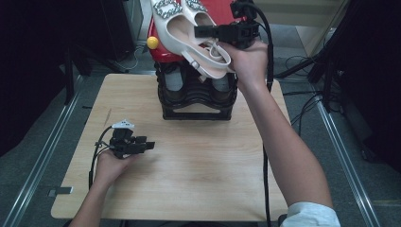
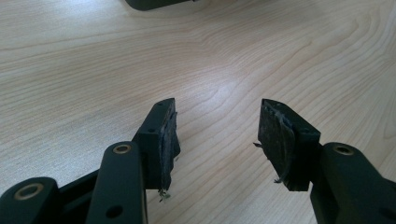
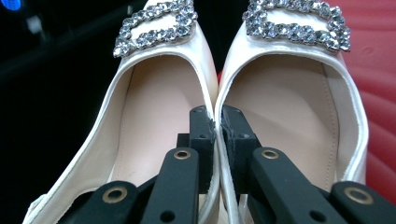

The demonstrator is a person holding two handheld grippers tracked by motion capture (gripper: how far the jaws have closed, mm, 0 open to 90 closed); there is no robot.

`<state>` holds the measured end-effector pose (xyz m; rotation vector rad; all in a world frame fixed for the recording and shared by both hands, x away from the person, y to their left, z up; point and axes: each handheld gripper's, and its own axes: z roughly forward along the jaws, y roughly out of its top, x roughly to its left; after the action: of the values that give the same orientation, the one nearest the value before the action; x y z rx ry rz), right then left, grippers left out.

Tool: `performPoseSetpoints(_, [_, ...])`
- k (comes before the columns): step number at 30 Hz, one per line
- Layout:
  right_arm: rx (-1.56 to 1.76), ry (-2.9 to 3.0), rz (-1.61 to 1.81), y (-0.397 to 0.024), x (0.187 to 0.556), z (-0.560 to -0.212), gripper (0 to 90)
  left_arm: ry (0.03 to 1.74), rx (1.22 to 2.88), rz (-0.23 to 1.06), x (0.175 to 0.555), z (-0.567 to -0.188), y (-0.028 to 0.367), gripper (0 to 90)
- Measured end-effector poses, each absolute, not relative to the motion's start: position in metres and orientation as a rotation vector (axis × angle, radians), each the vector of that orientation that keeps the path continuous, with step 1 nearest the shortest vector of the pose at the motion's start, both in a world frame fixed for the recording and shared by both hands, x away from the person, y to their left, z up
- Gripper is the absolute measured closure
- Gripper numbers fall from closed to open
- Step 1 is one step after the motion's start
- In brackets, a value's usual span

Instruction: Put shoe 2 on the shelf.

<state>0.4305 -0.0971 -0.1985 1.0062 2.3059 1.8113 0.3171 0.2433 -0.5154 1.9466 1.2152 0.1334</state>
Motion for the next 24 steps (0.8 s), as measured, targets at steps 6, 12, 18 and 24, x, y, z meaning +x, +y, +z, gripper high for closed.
performPoseSetpoints(6, [1.129, 2.179, 1.877, -0.099, 0.445, -0.194, 85.8, 1.218, 1.95, 0.125, 0.318, -0.517, 0.242, 47.2])
performPoseSetpoints(12, [1.251, 2.075, 1.892, -0.102, 0.46, -0.189, 85.7, 1.215, 1.949, 0.114, 0.319, -0.518, 0.241, 47.3])
performPoseSetpoints(18, [1.367, 1.944, 1.911, -0.102, 0.476, -0.186, 85.7, 1.208, 1.953, 0.106, 0.319, -0.519, 0.239, 47.4])
performPoseSetpoints(24, [1.42, 1.857, 1.896, -0.095, 0.484, -0.179, 85.6, 1.2, 1.952, 0.102, 0.319, -0.518, 0.239, 47.5])
